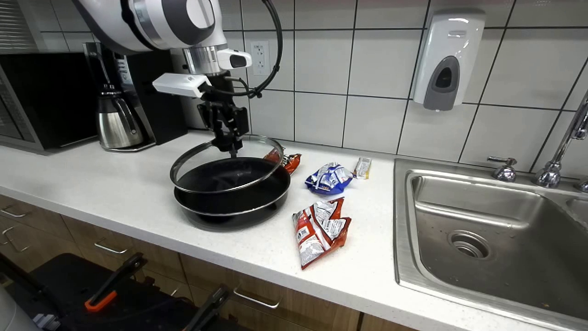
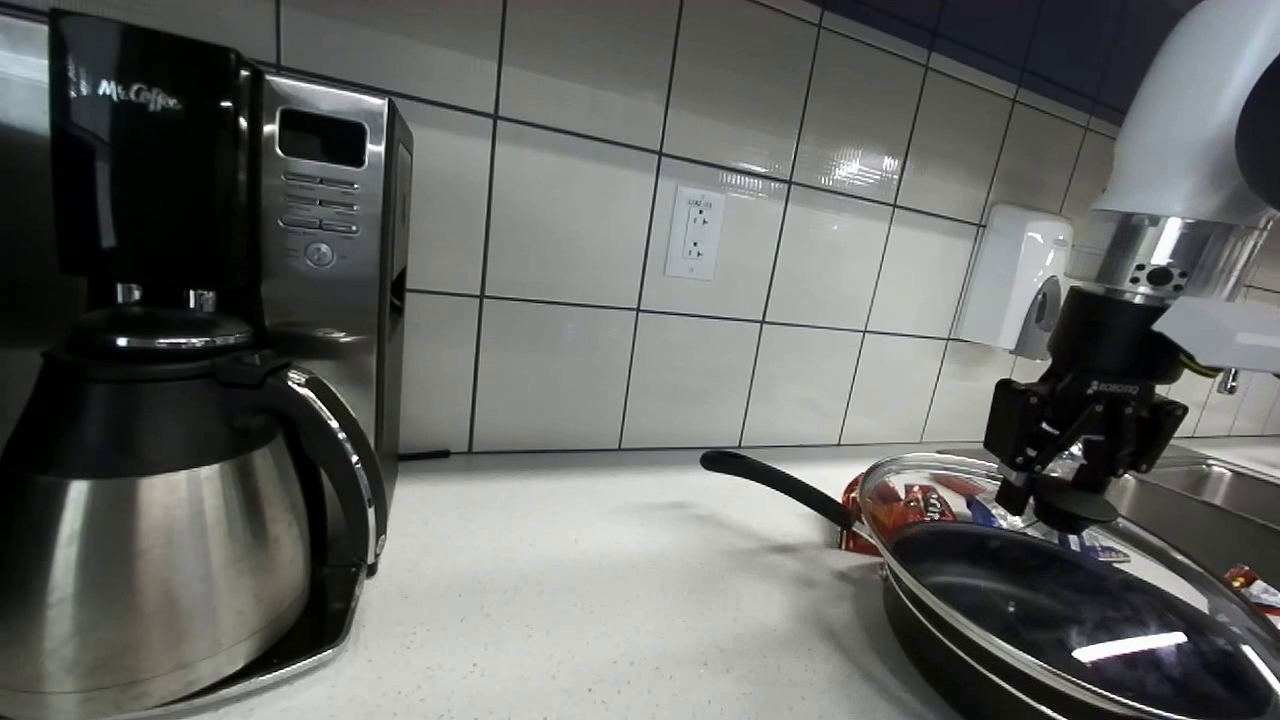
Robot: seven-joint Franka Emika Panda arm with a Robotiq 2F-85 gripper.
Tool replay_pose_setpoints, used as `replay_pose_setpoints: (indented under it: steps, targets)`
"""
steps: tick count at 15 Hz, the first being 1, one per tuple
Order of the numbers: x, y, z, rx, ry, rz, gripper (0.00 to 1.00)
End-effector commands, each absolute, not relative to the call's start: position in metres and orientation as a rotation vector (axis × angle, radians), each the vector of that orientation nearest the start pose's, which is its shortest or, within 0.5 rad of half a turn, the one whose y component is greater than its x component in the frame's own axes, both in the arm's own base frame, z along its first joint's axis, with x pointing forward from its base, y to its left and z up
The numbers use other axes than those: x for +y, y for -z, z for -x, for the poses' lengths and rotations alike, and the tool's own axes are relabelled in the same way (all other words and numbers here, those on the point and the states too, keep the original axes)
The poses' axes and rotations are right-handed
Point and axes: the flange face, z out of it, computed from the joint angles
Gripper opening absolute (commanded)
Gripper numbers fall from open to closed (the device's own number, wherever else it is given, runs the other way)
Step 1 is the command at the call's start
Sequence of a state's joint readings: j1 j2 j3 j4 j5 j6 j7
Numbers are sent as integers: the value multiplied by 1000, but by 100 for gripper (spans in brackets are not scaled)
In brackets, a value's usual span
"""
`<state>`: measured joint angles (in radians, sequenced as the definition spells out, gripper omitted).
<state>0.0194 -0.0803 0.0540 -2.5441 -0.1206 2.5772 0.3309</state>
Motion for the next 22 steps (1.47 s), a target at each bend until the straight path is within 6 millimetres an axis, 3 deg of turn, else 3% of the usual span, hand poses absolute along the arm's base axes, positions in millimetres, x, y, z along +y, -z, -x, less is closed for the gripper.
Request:
replay_pose_setpoints:
  steps: [1, 12, 22]
  targets:
    - [63, -337, -462, 225, 236, 3198, 37]
    - [169, -349, -474, -18, 186, 3221, 37]
    - [265, -338, -488, -279, 89, 3207, 37]
